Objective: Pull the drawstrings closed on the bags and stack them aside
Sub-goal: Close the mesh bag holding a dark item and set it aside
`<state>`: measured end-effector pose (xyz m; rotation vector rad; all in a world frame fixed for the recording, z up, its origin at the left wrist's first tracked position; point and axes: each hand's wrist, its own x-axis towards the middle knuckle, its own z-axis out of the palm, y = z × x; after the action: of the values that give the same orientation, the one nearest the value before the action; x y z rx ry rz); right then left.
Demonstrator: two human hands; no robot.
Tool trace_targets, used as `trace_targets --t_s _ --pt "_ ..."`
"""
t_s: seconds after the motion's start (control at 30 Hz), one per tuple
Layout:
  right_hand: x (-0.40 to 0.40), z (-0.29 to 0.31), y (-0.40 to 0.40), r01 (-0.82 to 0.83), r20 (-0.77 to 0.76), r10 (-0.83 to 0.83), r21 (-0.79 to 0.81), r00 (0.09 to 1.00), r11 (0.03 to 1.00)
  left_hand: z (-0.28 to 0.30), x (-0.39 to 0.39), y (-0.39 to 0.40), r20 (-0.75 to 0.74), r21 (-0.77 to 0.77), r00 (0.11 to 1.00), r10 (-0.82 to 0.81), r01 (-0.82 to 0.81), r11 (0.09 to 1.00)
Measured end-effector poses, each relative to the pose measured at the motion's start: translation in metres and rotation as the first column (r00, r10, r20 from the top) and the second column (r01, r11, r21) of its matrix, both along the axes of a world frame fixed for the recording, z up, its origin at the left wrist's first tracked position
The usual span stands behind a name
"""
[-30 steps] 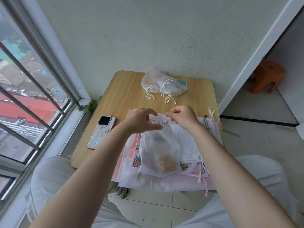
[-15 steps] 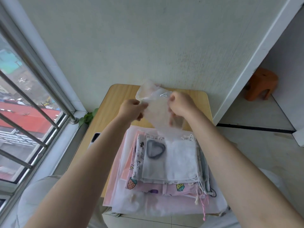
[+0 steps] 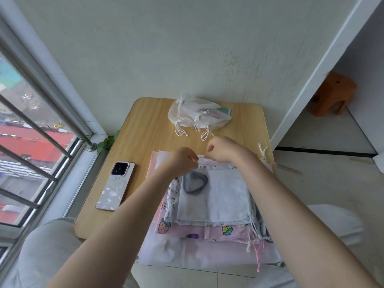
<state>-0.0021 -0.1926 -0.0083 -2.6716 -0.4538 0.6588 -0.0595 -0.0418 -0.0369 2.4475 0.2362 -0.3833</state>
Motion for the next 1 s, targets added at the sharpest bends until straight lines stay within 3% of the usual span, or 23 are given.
trace_targets --t_s 0.1,0.2,0.33,0.5,0.6,0.77,0.87,1.0 --pt "-0.015 -0.012 -0.007 -0.066 -0.034 0.059 -0.249 0.998 0.966 -0.023 -0.014 -0.012 -0.035 0.260 0.980 -0.195 0.198 0.945" --pt "-0.023 -0.019 -0.016 -0.018 0.062 0.039 -0.316 0.997 0.949 -0.033 -0.020 -0.016 0.053 0.368 0.982 -0.181 0.149 0.918" --pt "-0.029 -0.021 -0.024 -0.033 0.142 0.085 -0.335 0.986 0.942 -0.033 -0.024 -0.016 0.094 0.394 0.988 -0.119 0.073 0.916" --pt "-0.034 -0.006 -0.013 -0.140 0.173 0.177 -0.207 0.969 0.968 -0.014 -0.029 -0.013 0.208 0.282 0.954 -0.216 0.153 0.947" --pt "-0.037 0.004 -0.005 -0.157 0.280 0.184 -0.117 0.942 0.981 -0.005 -0.032 -0.013 0.234 0.230 0.950 -0.205 0.151 0.962" --pt "-0.038 0.012 -0.008 -0.088 0.357 0.082 -0.002 0.930 0.996 0.003 -0.034 -0.009 0.321 0.117 0.940 -0.117 0.084 0.990" --pt "-0.041 0.017 -0.017 0.034 0.255 -0.063 0.118 0.965 0.992 0.012 -0.037 -0.015 0.233 0.076 0.972 -0.043 0.025 0.997" --pt "-0.036 0.025 -0.034 0.114 0.104 -0.101 -0.126 0.989 0.986 0.017 -0.036 -0.015 0.136 0.005 0.989 0.061 -0.062 0.998"
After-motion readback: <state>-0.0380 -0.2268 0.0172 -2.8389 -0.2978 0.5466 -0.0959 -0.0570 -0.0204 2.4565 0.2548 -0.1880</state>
